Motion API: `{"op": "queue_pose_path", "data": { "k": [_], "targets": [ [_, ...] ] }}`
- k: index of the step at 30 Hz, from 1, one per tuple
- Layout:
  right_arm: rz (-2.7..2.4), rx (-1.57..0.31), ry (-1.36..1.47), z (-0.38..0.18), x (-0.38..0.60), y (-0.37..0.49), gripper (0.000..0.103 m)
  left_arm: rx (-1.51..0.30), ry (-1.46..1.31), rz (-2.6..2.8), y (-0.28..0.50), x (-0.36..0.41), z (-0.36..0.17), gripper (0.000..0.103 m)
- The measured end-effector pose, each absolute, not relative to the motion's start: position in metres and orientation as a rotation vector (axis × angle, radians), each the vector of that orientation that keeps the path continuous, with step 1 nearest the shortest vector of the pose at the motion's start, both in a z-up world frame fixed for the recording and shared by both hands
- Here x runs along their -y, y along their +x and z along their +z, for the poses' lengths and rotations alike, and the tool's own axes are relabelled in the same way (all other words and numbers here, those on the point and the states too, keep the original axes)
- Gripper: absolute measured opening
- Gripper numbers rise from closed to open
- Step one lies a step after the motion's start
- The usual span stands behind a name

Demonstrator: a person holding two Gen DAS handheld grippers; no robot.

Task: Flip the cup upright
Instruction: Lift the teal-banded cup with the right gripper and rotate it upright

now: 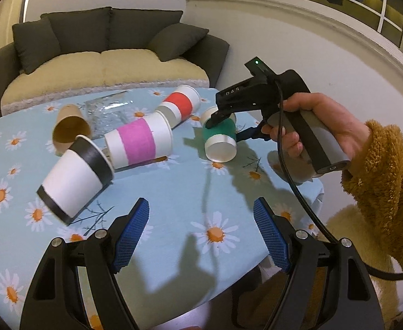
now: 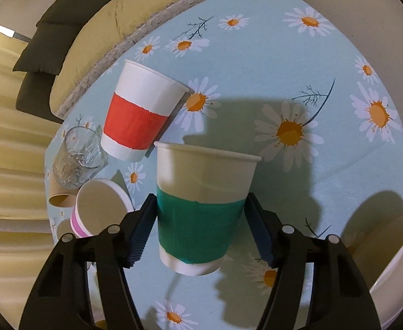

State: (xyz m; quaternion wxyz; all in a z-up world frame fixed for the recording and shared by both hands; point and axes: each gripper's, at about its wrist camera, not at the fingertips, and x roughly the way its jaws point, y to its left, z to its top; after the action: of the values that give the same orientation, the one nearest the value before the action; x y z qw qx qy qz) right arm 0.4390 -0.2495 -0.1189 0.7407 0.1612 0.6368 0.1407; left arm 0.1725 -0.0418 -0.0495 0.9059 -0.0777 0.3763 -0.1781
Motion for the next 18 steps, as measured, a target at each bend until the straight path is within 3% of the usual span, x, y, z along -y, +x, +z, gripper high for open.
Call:
{"op": "queue_pose_path", "data": {
  "k": [18],
  "targets": [
    [0.691, -1.467, 0.166, -0.077, 0.201, 0.364, 0.064, -0.855, -0.333, -0.512, 0.187, 0.032, -0.058, 0.077]
  ]
}}
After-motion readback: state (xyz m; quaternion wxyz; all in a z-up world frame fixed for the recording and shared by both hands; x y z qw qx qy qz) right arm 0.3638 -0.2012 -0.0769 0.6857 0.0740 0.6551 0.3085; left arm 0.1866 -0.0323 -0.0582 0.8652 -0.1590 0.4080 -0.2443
